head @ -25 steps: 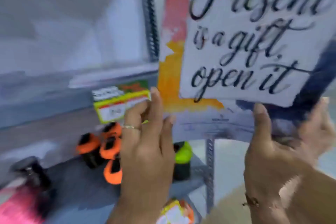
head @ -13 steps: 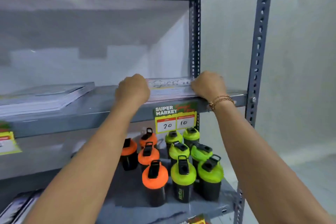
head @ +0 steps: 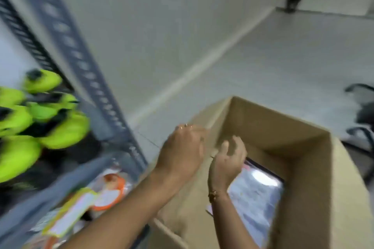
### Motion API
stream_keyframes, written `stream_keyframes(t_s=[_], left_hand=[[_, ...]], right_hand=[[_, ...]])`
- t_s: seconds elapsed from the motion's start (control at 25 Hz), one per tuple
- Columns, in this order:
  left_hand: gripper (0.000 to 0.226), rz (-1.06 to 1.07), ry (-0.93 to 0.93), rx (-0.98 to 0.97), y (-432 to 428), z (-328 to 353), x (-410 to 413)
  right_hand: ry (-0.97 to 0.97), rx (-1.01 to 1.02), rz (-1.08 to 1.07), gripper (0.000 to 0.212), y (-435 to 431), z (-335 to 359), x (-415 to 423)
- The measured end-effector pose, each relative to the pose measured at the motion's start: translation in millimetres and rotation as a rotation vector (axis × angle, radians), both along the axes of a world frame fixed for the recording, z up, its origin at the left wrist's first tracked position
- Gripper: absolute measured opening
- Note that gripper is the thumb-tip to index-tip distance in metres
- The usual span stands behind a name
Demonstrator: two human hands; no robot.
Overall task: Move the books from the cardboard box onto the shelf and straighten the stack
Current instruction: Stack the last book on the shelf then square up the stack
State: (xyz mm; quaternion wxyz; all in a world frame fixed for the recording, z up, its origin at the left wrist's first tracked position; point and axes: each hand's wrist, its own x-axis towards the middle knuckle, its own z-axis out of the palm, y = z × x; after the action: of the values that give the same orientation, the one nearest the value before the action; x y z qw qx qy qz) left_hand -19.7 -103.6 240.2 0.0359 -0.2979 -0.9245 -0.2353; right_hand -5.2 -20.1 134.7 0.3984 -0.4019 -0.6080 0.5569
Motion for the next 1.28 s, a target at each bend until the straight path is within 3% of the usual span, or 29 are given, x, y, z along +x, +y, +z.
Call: stream_keyframes(t_s=[0.08,0.2,0.32,0.48,0.6,0.76,0.88,1.0,1.08,1.16,1.28], left_hand=[[0.027,-0.084,-0.379,-0.197,63.0,-106.9,-5.3],[0.027,-0.115,-0.657,-0.503,99.9,-250.7,5.5],[0.038,0.016,-0.736,-0.613,97.1,-345.6,28.0],[0.035,0.217,-0.574,-0.460,99.8,-371.5,47.8],[0.035,0.290,-0.596,-0.466,102.9,-363.6,36.8],[0.027,0.197,-0.599,-0.423,102.7,-329.3,23.2],[0.022,0.146,-0.523,-0.256,94.6,-280.1,19.6],[0.029,0.144,-0.384,0.045,61.3,-203.0,29.6],[0.037,0.177,-0.184,0.291,25.3,-141.0,39.6],[0.040,0.217,0.144,0.477,-19.8,-74.9,47.9],[0.051,0.326,0.624,0.615,-107.0,35.3,64.6]], right_hand=[[-0.489,-0.208,-0.079,0.040,48.1,-107.0,36.2],[-1.031,-0.445,-0.036,0.053,87.8,-202.6,85.8],[-1.172,-0.569,-0.009,0.067,101.1,-244.4,103.5],[-1.200,-0.339,-0.063,0.052,97.1,-267.2,106.5],[-1.099,-0.371,-0.189,0.039,103.7,-264.3,104.0],[-0.930,-0.268,-0.274,0.042,99.1,-235.7,100.9],[-0.741,-0.229,-0.294,0.043,99.8,-196.6,94.4],[-0.375,-0.038,-0.318,0.038,87.8,-126.3,90.7],[-0.112,0.201,-0.339,0.036,65.2,-64.9,85.0],[0.122,0.403,-0.327,0.039,33.7,-1.1,75.8],[0.460,0.485,-0.172,0.049,-37.0,112.3,54.6]])
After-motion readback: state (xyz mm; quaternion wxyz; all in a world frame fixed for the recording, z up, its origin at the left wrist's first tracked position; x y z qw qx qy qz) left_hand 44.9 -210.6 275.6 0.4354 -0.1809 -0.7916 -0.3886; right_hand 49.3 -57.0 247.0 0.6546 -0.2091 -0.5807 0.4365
